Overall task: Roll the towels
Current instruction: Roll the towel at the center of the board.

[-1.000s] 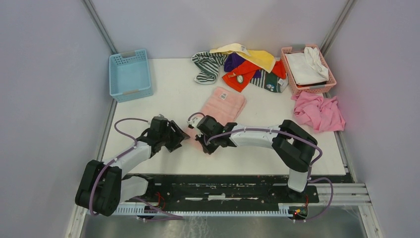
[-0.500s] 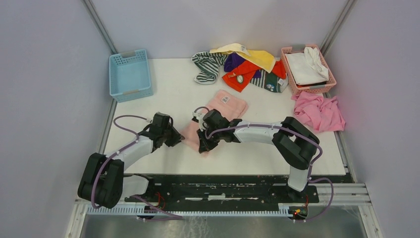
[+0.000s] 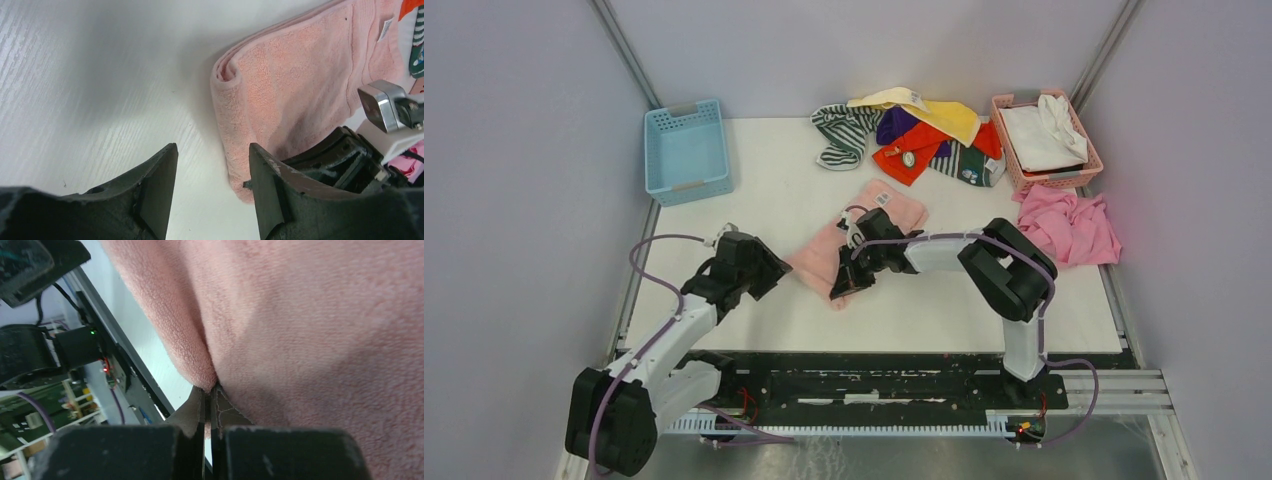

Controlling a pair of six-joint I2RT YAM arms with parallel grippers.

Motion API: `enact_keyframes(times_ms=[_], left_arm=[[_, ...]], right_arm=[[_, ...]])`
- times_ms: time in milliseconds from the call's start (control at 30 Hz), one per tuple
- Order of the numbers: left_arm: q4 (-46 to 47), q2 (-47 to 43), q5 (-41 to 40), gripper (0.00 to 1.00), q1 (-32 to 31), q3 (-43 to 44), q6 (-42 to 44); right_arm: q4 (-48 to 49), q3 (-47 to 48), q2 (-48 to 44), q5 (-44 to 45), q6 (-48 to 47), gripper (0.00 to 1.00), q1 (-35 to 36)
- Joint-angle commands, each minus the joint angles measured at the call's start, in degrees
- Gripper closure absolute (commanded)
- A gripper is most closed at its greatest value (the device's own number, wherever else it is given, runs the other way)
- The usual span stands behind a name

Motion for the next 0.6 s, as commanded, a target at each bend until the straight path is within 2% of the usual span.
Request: enact_keyframes(times_ms=[0,167,567], left_arm=[[0.95,-1.88,1.51,0.38,-0.08,-1.60,2.24],[5.32,0.95,3.50,0.38,-0.11,-2.06,3.17],[18.27,16.06,7.67,0.38,-0.08,2.83,5.43]], right_arm=[[4.94,-0.75,2.47,-4.16,5.59,0.99,-2.46],[9.69,-1.74,5.96,-7.69,9.87,0.99,-6.30],[6.80,0.18,9.23,-9.20,8.94,0.99,-9.17]])
